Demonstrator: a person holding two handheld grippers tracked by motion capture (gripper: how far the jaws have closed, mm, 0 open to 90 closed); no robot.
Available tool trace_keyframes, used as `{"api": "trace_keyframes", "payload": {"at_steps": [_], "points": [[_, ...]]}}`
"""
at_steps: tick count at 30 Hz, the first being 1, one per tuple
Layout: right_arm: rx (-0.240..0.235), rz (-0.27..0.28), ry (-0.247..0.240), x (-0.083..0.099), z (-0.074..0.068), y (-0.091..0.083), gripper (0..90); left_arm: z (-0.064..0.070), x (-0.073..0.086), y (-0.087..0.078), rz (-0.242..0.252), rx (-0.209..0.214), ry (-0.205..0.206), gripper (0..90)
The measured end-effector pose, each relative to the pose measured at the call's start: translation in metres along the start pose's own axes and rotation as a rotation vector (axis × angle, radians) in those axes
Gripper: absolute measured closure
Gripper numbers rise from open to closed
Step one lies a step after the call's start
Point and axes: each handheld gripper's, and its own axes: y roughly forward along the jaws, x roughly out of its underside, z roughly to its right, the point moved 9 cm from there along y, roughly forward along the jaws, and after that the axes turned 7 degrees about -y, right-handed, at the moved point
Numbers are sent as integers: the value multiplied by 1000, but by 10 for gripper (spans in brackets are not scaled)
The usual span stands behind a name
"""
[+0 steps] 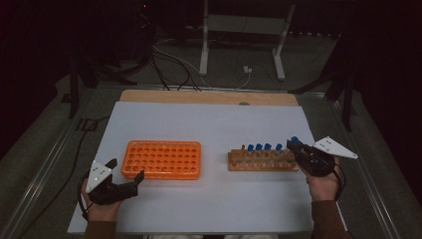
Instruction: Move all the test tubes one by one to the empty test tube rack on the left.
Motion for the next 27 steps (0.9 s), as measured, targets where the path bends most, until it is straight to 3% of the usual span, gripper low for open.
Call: {"api": "trace_keyframes", "payload": {"at_steps": [5, 12, 18, 23, 27], "points": [[-7, 16, -9, -9, -2, -6, 771, 8, -1, 3, -4, 29, 22, 5], [-16, 35, -22, -16, -5, -15, 771, 23, -13, 5, 32, 94, 36, 5], [-45, 37, -32, -20, -12, -20, 771, 37, -24, 7, 20, 141, 14, 5], [-75, 48, -43, -26, -22, -21, 770, 52, -30, 15, 0, 160, 73, 5], [-109, 55, -49, -31, -35, -21, 770, 64, -35, 24, -1, 182, 97, 5]]}}
